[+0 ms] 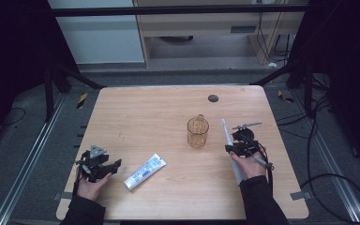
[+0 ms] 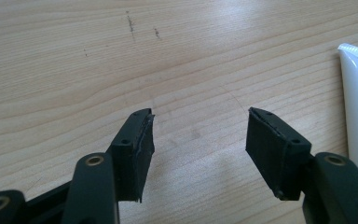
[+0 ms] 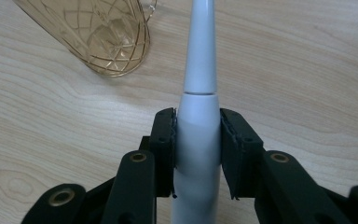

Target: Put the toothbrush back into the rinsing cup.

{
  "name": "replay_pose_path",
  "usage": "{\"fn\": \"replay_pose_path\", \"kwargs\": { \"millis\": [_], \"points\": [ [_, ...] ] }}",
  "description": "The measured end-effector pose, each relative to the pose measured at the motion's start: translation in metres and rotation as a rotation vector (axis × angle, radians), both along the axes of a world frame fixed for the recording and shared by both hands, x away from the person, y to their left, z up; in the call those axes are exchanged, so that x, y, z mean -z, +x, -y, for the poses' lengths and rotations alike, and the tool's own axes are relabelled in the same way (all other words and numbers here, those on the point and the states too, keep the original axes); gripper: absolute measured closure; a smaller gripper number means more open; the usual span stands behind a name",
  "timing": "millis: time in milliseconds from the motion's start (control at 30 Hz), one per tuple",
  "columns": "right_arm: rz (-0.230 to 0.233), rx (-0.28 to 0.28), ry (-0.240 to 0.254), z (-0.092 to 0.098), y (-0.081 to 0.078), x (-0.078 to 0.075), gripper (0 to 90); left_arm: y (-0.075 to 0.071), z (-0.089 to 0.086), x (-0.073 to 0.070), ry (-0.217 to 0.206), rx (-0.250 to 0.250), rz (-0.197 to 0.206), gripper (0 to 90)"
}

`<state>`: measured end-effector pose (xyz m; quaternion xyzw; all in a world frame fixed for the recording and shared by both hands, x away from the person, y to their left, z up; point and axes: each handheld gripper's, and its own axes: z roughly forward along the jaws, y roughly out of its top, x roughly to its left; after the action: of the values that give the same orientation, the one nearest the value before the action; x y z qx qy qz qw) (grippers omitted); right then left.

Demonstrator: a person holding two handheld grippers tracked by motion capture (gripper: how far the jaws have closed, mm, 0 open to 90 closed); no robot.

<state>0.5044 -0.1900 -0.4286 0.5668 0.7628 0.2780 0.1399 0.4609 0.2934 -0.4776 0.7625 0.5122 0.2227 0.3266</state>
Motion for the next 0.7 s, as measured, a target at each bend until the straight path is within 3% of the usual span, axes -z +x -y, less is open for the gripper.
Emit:
{"fn": "replay_pose_path", "kwargs": {
  "millis": [267, 700],
  "points": [
    [0.088, 0.011, 0.043, 0.008, -0.007, -0.017, 67.9, 0.000, 0.000, 0.000, 0.000, -0.001, 0.001, 40.8],
    [0.310, 0.034, 0.142, 0.016, -0.018, -0.035, 67.9, 0.000, 0.000, 0.000, 0.000, -0.003, 0.009, 40.8]
  ]
}}
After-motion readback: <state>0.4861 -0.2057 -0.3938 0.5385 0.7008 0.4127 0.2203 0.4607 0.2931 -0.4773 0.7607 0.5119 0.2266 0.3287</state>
